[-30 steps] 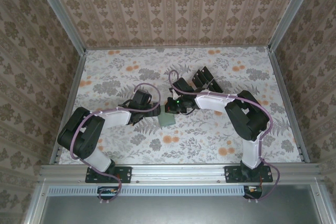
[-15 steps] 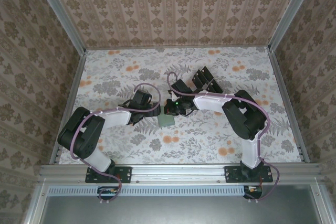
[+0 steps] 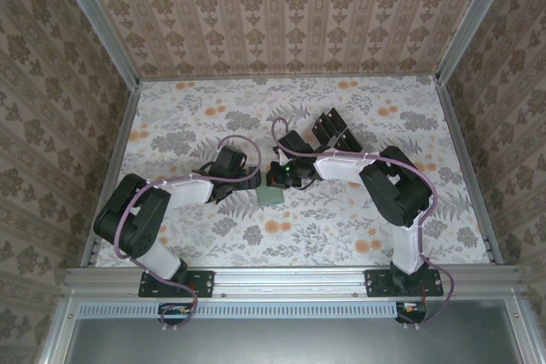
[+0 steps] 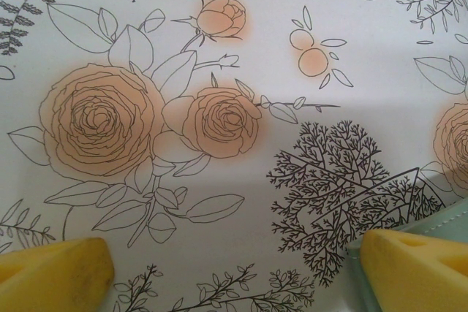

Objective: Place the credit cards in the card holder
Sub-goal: Close the button on the card holder.

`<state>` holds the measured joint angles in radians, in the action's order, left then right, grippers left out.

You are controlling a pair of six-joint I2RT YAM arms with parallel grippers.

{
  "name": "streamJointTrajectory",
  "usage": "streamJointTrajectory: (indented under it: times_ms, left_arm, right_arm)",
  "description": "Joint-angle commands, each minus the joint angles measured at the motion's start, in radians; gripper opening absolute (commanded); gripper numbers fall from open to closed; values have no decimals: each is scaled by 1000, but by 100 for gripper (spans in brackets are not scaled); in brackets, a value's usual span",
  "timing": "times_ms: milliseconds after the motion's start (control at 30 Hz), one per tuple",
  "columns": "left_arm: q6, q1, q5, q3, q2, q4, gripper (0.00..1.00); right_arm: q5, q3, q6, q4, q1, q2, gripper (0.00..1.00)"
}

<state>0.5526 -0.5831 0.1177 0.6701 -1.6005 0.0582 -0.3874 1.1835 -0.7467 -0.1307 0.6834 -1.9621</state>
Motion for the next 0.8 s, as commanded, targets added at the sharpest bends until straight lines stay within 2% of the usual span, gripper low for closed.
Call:
streamJointTrajectory:
  times_ms: [0,233,400,767]
  left_arm:
    - [2,-1,-156,-37,-128,32,100]
    - [1,-1,-156,-35,-125,29,100]
    - [-2,0,-154,-21,-121,17,100]
    - [-17,55,-162,57,-102,-19,100]
  right_arm:
    - [19,-68,-23,-41,4,-49,0]
    - [24,-146,-34,-22,8,-37,0]
    - [27,-116,-31,-29,8,-14,0]
    - [41,2,-29,-73,15,23,31]
